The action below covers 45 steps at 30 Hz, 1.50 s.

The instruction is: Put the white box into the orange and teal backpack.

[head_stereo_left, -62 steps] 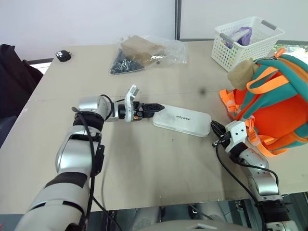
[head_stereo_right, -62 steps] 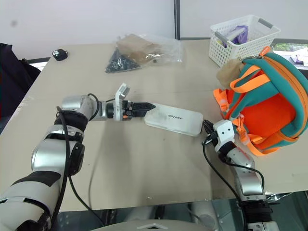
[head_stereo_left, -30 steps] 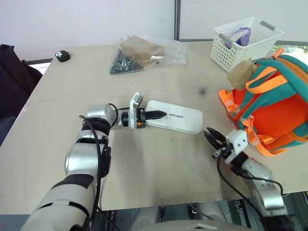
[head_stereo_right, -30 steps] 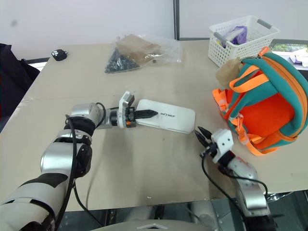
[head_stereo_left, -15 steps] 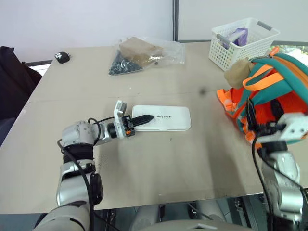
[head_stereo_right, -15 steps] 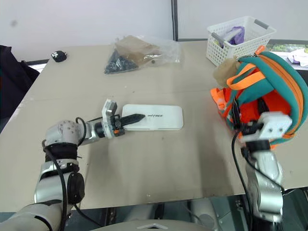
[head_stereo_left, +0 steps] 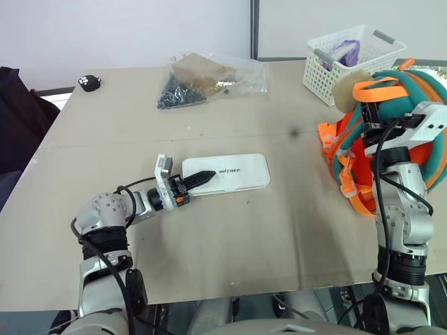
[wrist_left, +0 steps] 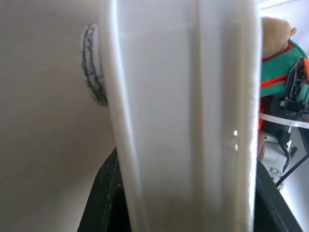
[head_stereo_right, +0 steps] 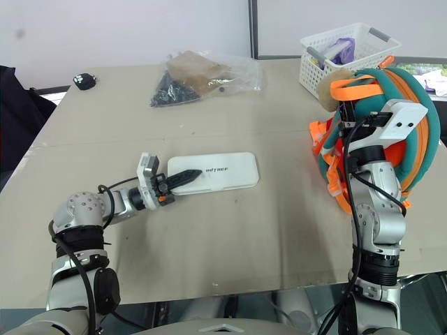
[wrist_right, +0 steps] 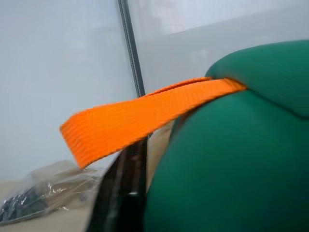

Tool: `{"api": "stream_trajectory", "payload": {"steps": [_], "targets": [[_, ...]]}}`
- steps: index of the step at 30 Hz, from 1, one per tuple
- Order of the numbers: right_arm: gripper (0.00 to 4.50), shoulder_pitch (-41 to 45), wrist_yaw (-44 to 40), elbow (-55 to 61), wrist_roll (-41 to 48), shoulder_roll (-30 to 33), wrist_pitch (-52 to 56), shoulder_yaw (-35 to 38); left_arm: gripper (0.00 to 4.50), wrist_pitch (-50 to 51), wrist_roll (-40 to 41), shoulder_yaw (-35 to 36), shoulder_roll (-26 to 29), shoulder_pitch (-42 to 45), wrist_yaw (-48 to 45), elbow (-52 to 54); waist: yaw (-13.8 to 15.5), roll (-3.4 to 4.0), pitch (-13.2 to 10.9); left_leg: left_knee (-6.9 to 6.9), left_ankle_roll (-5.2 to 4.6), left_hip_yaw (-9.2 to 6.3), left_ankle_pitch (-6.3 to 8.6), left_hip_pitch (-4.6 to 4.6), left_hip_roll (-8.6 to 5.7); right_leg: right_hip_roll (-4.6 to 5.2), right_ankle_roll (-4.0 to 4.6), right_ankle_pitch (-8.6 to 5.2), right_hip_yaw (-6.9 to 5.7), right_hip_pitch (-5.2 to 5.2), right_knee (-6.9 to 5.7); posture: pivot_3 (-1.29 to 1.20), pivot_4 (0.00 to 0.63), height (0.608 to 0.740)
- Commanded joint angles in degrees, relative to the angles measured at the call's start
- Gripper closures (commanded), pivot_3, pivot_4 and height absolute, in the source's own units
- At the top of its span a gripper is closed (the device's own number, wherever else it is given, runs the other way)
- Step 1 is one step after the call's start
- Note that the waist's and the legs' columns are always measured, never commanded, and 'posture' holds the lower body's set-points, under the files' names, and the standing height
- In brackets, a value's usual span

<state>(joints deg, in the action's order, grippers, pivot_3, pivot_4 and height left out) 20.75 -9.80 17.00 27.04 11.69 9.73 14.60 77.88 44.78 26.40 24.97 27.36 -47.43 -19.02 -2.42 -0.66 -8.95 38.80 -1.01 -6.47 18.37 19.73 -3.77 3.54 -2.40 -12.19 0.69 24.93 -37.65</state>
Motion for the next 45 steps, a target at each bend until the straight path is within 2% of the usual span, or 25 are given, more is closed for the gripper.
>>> {"api": "stream_trajectory", "payload": {"steps": [1,5,9,11,14,19,22,27,31,36,39,42,45], "targets": [[4.45,2.25,-6.28,2.05,3.8,1.37,0.46,-2.16,3.37,-3.67,2.84,4.3,0.16,-2.46,2.08,6.44,-0.05,0.0,0.0,0.0,0.0,0.03,0.0,0.0,0.02,-0.01,0.0,0.0,0.02,0.04,0.0,0.0,0.15,0.74],[4.45,3.3,-18.66,6.79,22.4,5.12,13.0,-4.56,3.37,-8.98,6.6,6.99,2.63,-2.34,-1.49,11.48,-0.03,-0.01,-0.06,-0.01,0.0,0.11,0.0,0.09,0.06,-0.04,0.08,0.06,0.05,0.15,-0.01,0.0,0.15,0.74],[4.45,2.94,-25.82,8.36,40.0,11.2,24.66,-2.74,3.37,-11.46,8.97,7.97,6.24,-2.16,-4.76,11.87,0.08,0.0,-0.08,-0.17,0.0,0.12,0.0,0.16,0.09,-0.03,0.09,0.06,0.03,0.22,0.14,0.0,0.15,0.74],[4.45,3.15,-27.72,6.49,44.3,14.08,27.83,-1.03,3.37,-16.8,7.44,8.09,6.98,-2.19,-5.07,11.63,0.24,0.0,-0.08,-0.28,-0.01,0.11,0.0,0.17,0.09,-0.02,0.09,0.06,-0.01,0.21,0.32,0.0,0.15,0.74],[4.45,5.08,-28.12,3.13,42.38,15.96,27.81,-0.76,3.37,-25.59,6.24,7.39,5.57,-2.77,-5.8,14.62,0.6,-0.01,-0.08,-0.33,-0.02,0.07,0.01,0.28,0.08,0.01,0.08,0.07,-0.09,0.21,0.58,0.0,0.15,0.74],[4.45,8.13,-25.79,2.15,42.19,13.81,27.95,-1.96,3.37,-35.81,7.89,5.68,1.11,-2.94,-7.01,24.34,1.55,-0.06,-0.05,-0.33,-0.04,-0.03,0.02,0.56,0.07,0.06,0.07,0.09,-0.21,0.35,0.8,0.0,0.15,0.74],[4.45,8.7,-25.14,1.88,42.02,12.66,28.33,-2.47,3.37,-38.57,8.44,4.07,0.61,-2.71,-7.79,27.34,1.72,-0.06,-0.05,-0.2,-0.03,-0.16,0.0,1.03,0.07,0.06,0.08,0.15,-0.37,0.7,0.79,0.0,0.15,0.74],[4.45,8.93,-25.18,1.17,40.65,11.59,28.04,-2.95,3.37,-41.73,11.03,4.55,0.97,-2.79,-7.82,29.76,1.7,-0.06,-0.05,-0.15,-0.03,-0.16,0.0,1.06,0.05,0.07,0.07,0.16,-0.39,0.68,0.8,0.0,0.15,0.74],[4.45,8.53,-25.43,1.14,40.15,10.94,27.93,-2.77,3.37,-43.0,10.69,2.13,1.63,-4.94,-9.39,30.42,1.68,-0.05,-0.05,-0.05,-0.04,-0.15,0.0,1.04,0.05,0.05,0.07,0.22,-0.39,0.64,0.76,0.0,0.15,0.74],[4.45,8.43,-25.43,1.57,40.1,10.56,27.98,-2.48,3.37,-46.48,5.91,-2.47,3.08,-6.57,-11.85,27.77,1.75,-0.05,-0.05,0.0,-0.04,-0.19,0.0,1.06,0.04,0.04,0.06,0.23,-0.44,0.62,0.76,0.0,0.15,0.74],[4.45,8.48,-25.63,1.7,40.3,10.43,28.18,-2.44,3.37,-49.18,3.35,-5.2,3.52,-4.01,-13.64,23.08,1.82,-0.05,-0.05,0.02,-0.05,-0.19,0.0,1.06,0.03,0.05,0.07,0.24,-0.44,0.61,0.76,0.0,0.15,0.74],[4.45,8.01,-25.82,2.02,40.69,10.48,28.52,-2.36,3.37,-51.31,-0.81,-10.68,5.32,-0.82,-19.22,18.43,2.07,-0.06,-0.05,0.18,-0.05,-0.31,0.0,1.16,0.02,0.04,0.1,0.27,-0.6,0.59,0.74,0.0,0.15,0.74],[4.45,7.5,-25.92,2.04,40.43,10.48,28.55,-2.39,3.37,-54.15,-8.68,-18.65,8.06,4.59,-23.87,11.52,2.12,-0.06,-0.05,0.2,-0.05,-0.27,0.0,1.16,-0.01,0.03,0.08,0.29,-0.72,0.59,0.73,0.0,0.15,0.74]]}}
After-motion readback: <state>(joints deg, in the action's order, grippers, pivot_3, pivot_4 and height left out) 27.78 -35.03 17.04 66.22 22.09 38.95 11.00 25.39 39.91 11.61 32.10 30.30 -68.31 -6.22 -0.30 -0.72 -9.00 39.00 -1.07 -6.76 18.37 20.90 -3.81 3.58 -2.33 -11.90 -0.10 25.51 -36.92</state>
